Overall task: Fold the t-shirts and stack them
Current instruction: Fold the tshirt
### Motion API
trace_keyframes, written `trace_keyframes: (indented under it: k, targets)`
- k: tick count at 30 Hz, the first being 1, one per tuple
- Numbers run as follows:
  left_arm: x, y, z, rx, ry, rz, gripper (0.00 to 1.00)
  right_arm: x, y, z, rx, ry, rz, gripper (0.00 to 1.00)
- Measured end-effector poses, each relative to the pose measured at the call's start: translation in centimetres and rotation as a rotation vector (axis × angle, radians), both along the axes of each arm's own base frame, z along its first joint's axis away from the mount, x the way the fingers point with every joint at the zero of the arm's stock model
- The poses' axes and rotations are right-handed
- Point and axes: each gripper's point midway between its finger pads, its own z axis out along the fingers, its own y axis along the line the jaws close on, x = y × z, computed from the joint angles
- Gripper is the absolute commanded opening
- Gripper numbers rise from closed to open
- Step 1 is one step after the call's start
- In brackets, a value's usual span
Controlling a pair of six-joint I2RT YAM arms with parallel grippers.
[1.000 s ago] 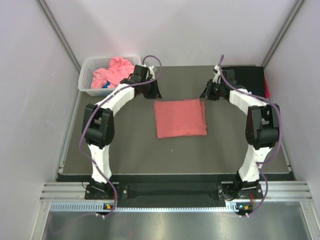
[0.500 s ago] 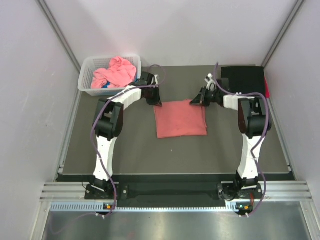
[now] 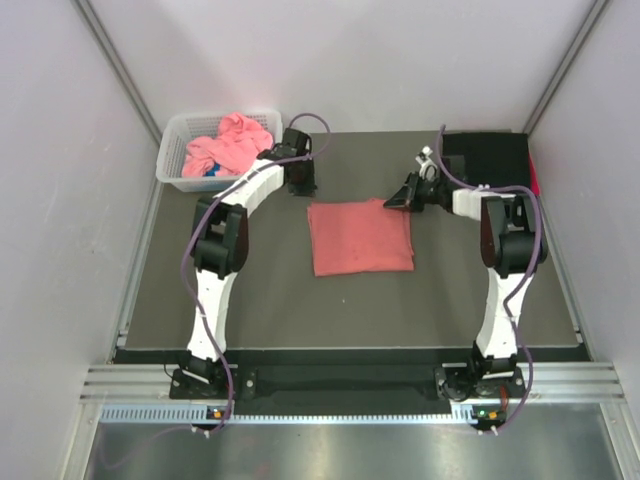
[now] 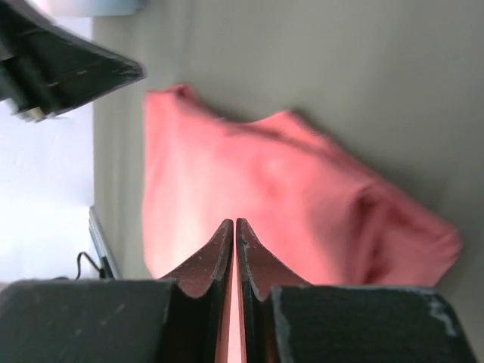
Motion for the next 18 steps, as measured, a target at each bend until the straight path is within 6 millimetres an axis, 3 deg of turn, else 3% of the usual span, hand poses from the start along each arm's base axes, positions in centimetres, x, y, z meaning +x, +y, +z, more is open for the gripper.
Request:
trace_keyframes:
  k: [3,6,9,11,14,18]
  targets:
    - [-0.7,0.6,1.4,0.021,0.003,0.013,0.04,-1.3,0.5,3.5,0.004,-0.061,0.012,0.05]
    - [-1.6,0.7,4.6,0.009,-0.033,0.009,0.04,-3.2,1.6,7.2,0.023,-0.145,0.040,0.06]
    - [-3.2,0.3,8.3,-0.026,-0.080,-0.010,0.05,-6.0,3.8,8.8,0.059,-0.191,0.099,0.09]
    - [-4.8,-0.1,10.4,-0.065,-0.104,-0.037,0.06,-8.2,5.7,8.3,0.086,-0.182,0.152,0.09]
    - [-7.2,-0.8,11.8,-0.121,-0.121,-0.077,0.06,-11.8,8.0,5.5,0.104,-0.102,0.210,0.09]
    - [-8.9,-1.4,9.7,-0.153,-0.057,-0.105,0.04,-14.8,9.3,1.3,0.111,0.014,0.251,0.09]
